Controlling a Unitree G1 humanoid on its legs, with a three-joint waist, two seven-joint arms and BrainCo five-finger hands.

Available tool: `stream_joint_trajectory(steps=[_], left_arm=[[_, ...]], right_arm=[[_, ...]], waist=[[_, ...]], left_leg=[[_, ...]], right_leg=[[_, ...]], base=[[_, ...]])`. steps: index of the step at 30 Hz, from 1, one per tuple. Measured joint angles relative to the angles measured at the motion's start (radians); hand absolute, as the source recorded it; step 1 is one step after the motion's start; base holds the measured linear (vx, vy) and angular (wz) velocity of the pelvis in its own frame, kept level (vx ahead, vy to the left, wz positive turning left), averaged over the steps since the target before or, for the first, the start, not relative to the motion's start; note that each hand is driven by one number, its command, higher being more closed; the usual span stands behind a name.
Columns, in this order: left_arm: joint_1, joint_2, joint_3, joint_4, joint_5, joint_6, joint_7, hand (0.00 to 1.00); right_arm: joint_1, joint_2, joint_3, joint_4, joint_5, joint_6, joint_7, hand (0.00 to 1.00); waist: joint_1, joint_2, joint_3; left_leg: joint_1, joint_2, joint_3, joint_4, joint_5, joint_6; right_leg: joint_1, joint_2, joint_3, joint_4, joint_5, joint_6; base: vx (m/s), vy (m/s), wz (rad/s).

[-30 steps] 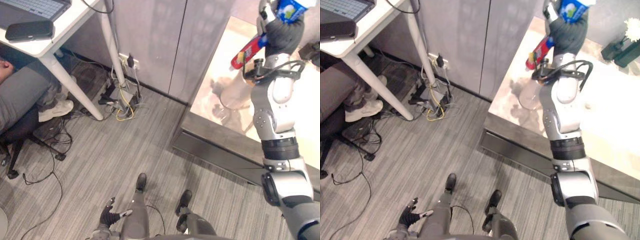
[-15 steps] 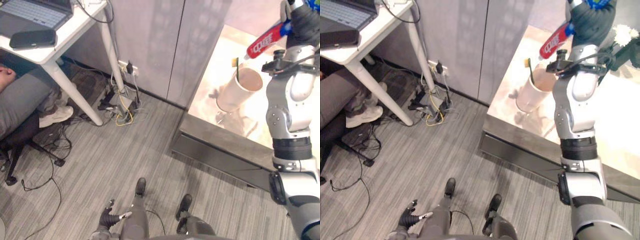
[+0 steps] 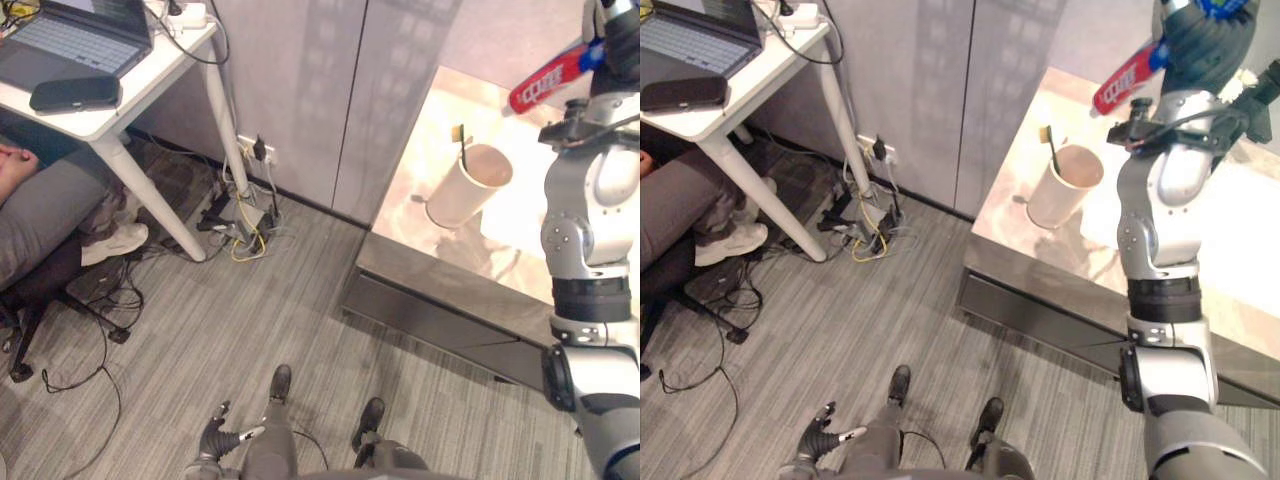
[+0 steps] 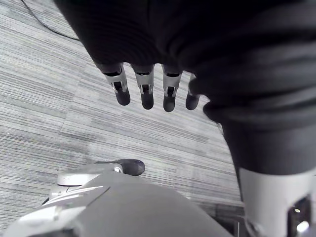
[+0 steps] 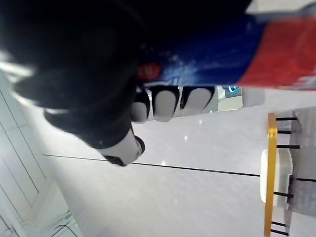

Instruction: Organize washtable

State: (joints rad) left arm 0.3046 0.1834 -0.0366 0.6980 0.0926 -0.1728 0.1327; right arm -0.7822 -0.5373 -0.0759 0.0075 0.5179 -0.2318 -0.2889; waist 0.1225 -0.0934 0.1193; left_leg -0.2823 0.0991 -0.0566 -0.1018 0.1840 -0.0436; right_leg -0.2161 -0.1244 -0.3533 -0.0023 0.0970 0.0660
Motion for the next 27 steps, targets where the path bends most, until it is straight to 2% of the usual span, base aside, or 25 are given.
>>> stream_joint_trajectory(steps=[16, 27], left_arm=[[0.0, 0.0, 0.0, 0.002, 0.002, 0.0, -0.001, 0.0], [0.0, 0.001, 0.0, 0.003, 0.003, 0.0, -0.001, 0.0]], right_arm=[[0.116, 0.031, 0.0, 0.0, -0.001, 0.002, 0.003, 1.0], [0.116, 0.06, 0.005, 0.0, -0.001, 0.002, 0.008, 1.0]], waist=[[0.0, 0.0, -0.001], [0.0, 0.0, -0.001]], left_leg=[[-0.003, -0.003, -0.003, 0.0, -0.002, -0.003], [-0.003, -0.002, -0.003, 0.0, -0.003, -0.005]], right_leg=[[-0.001, 0.0, 0.001, -0.002, -0.001, 0.001], [-0.002, 0.0, 0.002, -0.003, -0.001, 0.001]], base=[[0.0, 0.0, 0.0], [0.0, 0.0, 0.0]])
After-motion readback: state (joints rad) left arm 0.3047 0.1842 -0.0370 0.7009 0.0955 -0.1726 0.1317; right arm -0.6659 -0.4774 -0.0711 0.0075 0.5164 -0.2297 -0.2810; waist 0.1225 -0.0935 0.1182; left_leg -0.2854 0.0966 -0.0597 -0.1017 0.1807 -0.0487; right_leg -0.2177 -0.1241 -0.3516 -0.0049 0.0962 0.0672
